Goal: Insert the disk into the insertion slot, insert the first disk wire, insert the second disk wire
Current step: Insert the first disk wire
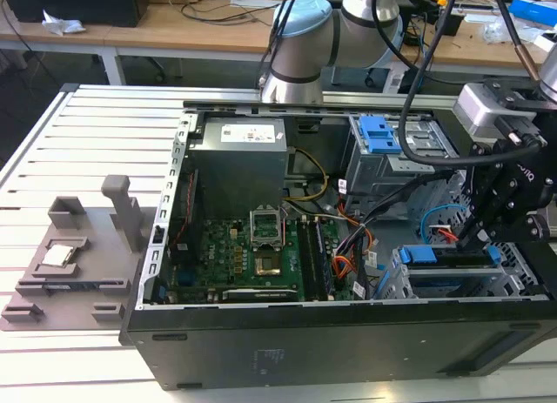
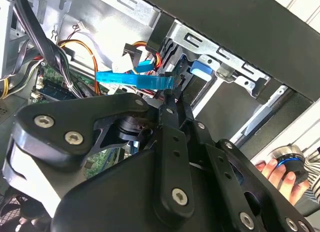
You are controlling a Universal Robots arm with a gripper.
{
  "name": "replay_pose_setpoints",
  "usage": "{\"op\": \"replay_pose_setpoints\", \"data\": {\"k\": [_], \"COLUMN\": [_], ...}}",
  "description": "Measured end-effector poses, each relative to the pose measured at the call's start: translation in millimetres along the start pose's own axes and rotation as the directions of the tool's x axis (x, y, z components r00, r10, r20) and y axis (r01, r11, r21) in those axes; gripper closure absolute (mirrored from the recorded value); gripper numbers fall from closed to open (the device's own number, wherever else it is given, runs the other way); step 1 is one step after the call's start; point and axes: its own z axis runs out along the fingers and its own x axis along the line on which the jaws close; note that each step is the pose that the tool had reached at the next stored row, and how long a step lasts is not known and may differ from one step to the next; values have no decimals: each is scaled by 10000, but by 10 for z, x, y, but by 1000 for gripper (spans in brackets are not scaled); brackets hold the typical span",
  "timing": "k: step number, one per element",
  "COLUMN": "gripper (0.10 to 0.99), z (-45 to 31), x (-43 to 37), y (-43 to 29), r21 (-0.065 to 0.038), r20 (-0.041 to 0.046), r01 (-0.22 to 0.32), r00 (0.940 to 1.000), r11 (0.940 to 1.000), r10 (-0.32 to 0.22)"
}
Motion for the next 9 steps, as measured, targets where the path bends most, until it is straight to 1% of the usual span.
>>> {"op": "replay_pose_setpoints", "data": {"k": [3,9], "gripper": [906,906], "z": [21,32], "x": [-1,-2], "y": [-14,-45], "r21": [0,-1], "r20": [1,3], "r01": [0,-1], "r00": [10000,10000], "r11": [10000,10000], "r10": [0,1]}}
